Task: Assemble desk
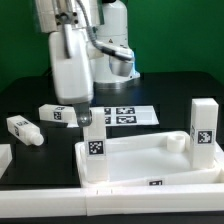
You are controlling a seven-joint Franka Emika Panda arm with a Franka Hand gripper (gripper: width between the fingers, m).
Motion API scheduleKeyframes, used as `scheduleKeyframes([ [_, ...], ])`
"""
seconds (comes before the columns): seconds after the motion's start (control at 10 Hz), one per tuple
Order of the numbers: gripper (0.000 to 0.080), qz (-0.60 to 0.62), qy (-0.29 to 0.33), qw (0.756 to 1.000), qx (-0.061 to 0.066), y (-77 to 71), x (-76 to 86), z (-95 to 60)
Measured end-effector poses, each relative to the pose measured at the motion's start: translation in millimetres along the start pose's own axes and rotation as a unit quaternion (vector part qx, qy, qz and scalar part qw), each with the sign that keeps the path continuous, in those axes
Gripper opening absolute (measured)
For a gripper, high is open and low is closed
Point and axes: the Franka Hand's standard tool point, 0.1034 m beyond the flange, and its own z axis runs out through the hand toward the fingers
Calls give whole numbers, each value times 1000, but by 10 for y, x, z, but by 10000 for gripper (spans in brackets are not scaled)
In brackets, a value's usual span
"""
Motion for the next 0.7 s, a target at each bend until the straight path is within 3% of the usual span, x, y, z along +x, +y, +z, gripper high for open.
scheduleKeyframes([
  [0.2, 285, 172, -4, 985, 5, -20, -57, -6],
  [0.5, 285, 129, -3, 992, 5, -14, -59, 1],
  [0.6, 441, 51, -3, 999, 6, -13, -86, 8],
  [0.7, 577, -24, -1, 1000, 18, -32, -108, 23],
])
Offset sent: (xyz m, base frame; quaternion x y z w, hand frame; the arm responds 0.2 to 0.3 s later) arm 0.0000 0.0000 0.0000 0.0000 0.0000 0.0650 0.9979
